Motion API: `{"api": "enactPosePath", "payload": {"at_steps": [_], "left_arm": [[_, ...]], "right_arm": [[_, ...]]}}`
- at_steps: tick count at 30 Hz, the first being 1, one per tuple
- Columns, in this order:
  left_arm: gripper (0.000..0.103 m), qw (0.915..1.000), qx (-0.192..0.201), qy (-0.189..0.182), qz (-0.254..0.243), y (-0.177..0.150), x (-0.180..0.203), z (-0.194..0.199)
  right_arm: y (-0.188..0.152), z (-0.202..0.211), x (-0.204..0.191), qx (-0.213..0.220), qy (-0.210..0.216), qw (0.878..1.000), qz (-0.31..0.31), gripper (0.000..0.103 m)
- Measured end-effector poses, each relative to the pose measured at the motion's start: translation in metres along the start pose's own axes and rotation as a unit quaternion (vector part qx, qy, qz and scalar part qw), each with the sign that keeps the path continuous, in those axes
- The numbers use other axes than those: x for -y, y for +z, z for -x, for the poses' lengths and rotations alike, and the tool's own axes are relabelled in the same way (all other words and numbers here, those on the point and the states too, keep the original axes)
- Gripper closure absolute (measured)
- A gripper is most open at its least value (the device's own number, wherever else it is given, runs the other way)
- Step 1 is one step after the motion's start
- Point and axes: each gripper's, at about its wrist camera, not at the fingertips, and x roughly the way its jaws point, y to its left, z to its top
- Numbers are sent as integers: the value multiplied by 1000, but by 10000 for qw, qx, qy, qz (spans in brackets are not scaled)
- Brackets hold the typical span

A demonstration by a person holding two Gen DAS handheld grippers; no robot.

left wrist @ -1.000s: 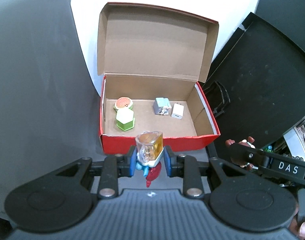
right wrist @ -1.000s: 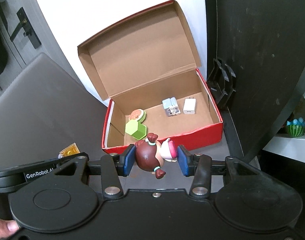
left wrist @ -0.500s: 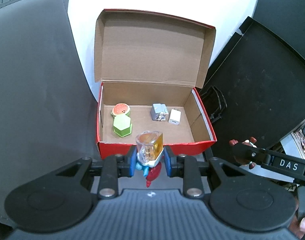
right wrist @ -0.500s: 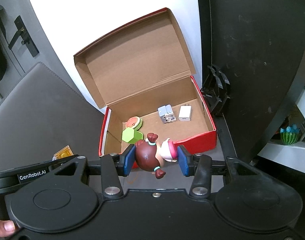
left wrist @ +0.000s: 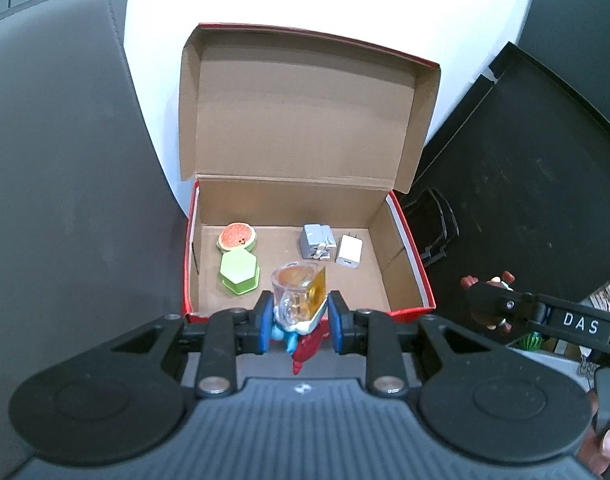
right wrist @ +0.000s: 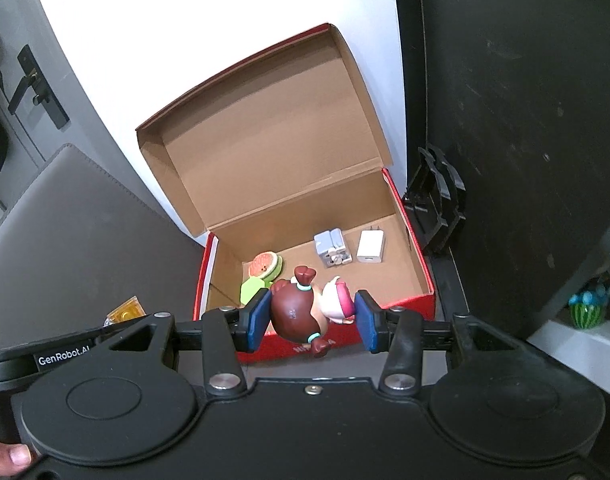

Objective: Organize objects
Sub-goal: 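Lift the doll with the left tool into the shoebox while the right tool carries the brown figure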

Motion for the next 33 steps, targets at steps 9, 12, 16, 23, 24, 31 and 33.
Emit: {"api": "enactPosePath", "payload": {"at_steps": [9, 12, 16, 23, 24, 31, 33], "left_arm": [[76, 9999, -162, 33, -4, 19, 6, -31], [76, 9997, -235, 43, 4, 22, 6, -43], [76, 9995, -323, 50, 44, 27, 6, -59], [76, 9990, -429, 95, 21, 37, 5, -86], [76, 9990, -440, 104, 9, 39, 5, -90], [76, 9985, -532, 142, 46, 46, 2, -121], [76, 9982, -581, 148, 59, 48, 1, -131]], "right_arm": [[19, -27, 8, -94, -19, 9999, -47, 58], [24, -38, 12, -151, -24, 9999, -72, 58], [31, -52, 19, -168, -31, 9998, -81, 58], [40, -76, 29, -251, -39, 9996, -74, 58], [41, -79, 30, -267, -34, 9996, -73, 58], [45, -111, 36, -385, -16, 9993, 14, 58], [46, -119, 36, -424, -4, 9991, 51, 58]]}}
